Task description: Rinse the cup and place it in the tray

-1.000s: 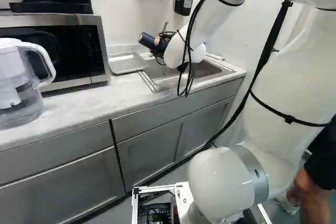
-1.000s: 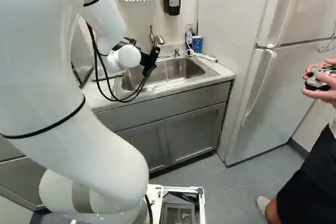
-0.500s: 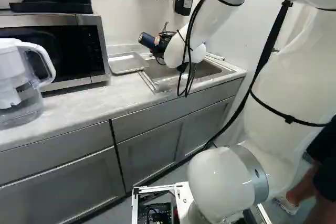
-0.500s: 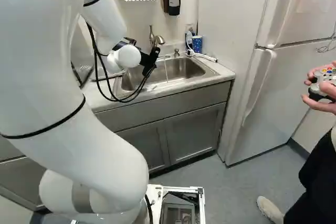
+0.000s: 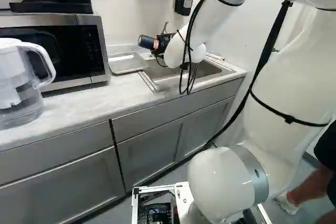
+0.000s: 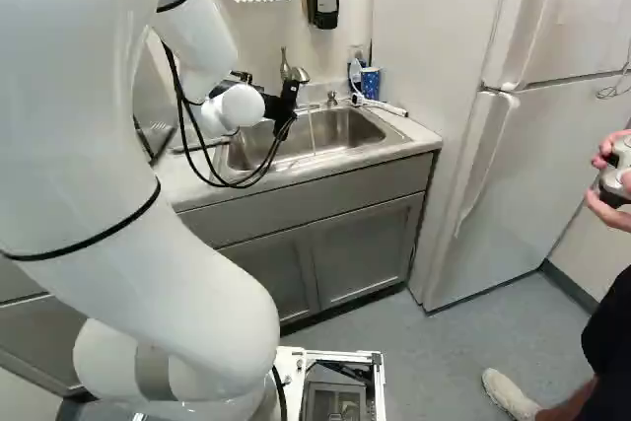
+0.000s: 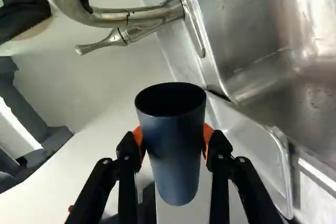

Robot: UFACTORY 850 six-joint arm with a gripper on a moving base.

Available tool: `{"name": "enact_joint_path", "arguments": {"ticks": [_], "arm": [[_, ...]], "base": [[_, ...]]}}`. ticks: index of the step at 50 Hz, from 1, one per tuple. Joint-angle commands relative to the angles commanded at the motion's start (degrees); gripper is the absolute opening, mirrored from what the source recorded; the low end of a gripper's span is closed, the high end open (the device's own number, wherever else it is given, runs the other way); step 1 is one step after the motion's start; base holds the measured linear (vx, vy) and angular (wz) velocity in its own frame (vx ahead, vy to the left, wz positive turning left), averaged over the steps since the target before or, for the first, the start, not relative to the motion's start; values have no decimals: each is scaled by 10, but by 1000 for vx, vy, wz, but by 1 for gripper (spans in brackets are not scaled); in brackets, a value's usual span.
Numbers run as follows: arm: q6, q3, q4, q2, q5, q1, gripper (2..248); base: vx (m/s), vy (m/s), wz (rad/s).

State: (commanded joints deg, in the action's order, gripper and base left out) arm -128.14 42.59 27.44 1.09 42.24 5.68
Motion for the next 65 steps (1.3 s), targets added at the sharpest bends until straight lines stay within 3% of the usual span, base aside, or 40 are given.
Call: {"name": "enact_joint_path", "arguments": {"ticks": [38,65], "arm": [[229,0,-1,0,0,0,124],[391,0,-31,0,0,0,124]], "base": [[0,0,0],[0,0,0]]}}
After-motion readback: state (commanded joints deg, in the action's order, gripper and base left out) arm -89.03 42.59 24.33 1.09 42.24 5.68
